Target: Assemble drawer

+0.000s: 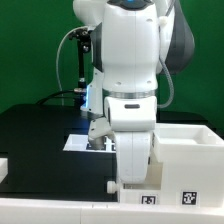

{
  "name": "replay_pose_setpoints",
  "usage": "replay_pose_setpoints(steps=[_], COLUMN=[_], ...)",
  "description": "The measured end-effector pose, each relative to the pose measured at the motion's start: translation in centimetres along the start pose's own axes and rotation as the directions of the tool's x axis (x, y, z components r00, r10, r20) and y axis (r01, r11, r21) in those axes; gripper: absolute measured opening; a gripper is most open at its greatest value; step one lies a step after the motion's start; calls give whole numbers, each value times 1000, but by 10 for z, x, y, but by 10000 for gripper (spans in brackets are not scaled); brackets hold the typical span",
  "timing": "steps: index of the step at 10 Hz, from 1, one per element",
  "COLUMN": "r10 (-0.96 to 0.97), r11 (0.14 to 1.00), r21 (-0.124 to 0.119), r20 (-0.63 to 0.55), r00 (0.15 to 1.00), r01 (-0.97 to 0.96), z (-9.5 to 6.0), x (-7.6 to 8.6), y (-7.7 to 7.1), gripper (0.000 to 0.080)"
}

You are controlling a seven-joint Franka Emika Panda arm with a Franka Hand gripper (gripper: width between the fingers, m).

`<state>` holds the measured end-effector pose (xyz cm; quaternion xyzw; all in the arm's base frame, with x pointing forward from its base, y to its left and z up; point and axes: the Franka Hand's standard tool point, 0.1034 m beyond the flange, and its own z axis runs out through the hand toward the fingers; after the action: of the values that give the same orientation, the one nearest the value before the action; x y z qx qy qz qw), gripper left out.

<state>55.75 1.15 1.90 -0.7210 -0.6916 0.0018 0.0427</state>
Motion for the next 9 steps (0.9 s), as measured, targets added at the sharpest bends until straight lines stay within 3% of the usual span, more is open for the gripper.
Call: replay_pose_setpoints(steps=[1, 4, 5, 7, 9], r10=[2, 20, -17, 4, -32], r11=[1000, 999, 1000, 999, 999], r21=[21, 32, 23, 41, 16], r20=[10, 34, -32, -112, -170], r00=[1000, 999, 999, 994, 985], r01=[-2, -21, 18, 0, 35], z=[-13, -54, -54, -36, -40], x=[3, 17, 13, -7, -22], y=[1, 17, 24, 28, 38], gripper=[627, 644, 649, 649, 649])
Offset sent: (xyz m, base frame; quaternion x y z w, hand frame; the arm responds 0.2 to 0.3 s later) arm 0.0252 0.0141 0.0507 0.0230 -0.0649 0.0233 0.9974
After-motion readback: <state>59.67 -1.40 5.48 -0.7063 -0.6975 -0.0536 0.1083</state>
